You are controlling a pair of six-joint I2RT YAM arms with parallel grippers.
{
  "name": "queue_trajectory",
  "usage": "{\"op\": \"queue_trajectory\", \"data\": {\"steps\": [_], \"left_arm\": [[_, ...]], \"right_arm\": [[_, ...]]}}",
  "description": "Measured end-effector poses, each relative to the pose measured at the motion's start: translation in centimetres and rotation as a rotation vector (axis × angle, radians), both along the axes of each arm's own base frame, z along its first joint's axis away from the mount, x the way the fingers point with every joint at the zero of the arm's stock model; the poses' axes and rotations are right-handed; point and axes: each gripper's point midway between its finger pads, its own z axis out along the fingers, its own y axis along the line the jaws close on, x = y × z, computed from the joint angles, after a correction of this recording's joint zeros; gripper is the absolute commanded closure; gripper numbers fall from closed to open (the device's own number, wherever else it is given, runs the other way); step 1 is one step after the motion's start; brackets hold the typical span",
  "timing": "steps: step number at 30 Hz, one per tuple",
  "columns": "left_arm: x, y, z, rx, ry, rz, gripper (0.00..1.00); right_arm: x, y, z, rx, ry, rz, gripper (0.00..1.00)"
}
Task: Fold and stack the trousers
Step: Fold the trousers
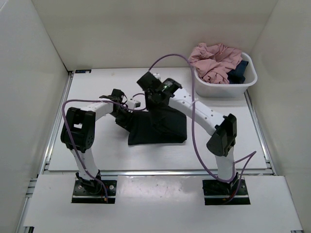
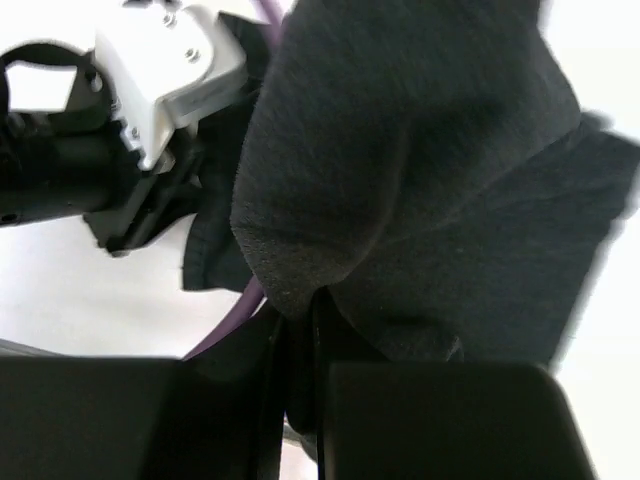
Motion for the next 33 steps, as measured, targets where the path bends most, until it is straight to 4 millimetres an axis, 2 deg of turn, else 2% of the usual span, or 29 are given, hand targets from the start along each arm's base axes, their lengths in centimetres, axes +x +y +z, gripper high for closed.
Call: {"op": "queue_trajectory", "data": {"steps": [4, 11, 13, 16, 18, 19, 20, 24, 27, 29, 31, 33], "left_arm": [[0.0, 0.0, 0.0, -0.02, 0.022, 0.025, 0.56], [0.2, -0.1, 0.2, -0.053, 0.063, 0.059, 0.49], [0.2, -0.1, 0.2, -0.057, 0.075, 0.064, 0.48], [0.3, -0.2, 0.3, -0.073, 0.095, 0.072, 0.45], [0.4, -0.2, 0.3, -0.087, 0.107, 0.079, 0.38], [0.4, -0.2, 0.5, -0.098, 0.114, 0.083, 0.35], [0.6, -0.1, 0.6, -0.099, 0.112, 0.087, 0.32], [1.5, 1.1, 0.8, -0.09, 0.093, 0.116, 0.3], [2.6, 3.4, 0.9, -0.049, 0.059, 0.164, 0.27], [3.5, 6.0, 0.9, 0.014, 0.025, 0.218, 0.26], [4.5, 9.4, 1.4, 0.091, -0.017, 0.29, 0.26], [5.4, 12.3, 2.8, 0.153, -0.072, 0.351, 0.26]], "right_arm": [[-1.0, 3.3, -2.9, 0.087, 0.033, -0.017, 1.0], [-1.0, 6.7, -5.3, 0.202, 0.099, -0.055, 1.0], [-1.4, 7.7, -6.3, 0.234, 0.119, -0.051, 0.93], [-1.8, 9.4, -7.3, 0.271, 0.137, -0.026, 0.75], [-2.0, 10.6, -7.7, 0.298, 0.145, 0.005, 0.51], [-2.3, 11.3, -7.8, 0.31, 0.145, 0.036, 0.33], [-2.7, 12.0, -7.8, 0.316, 0.145, 0.07, 0.28], [-4.9, 14.1, -6.7, 0.317, 0.101, 0.222, 0.2], [-6.7, 14.6, -5.1, 0.321, 0.031, 0.319, 0.16], [-8.0, 13.4, -3.7, 0.329, -0.015, 0.356, 0.14], [-9.3, 11.3, -1.6, 0.335, -0.069, 0.365, 0.12], [-9.5, 8.8, 1.0, 0.354, -0.143, 0.333, 0.1]]}}
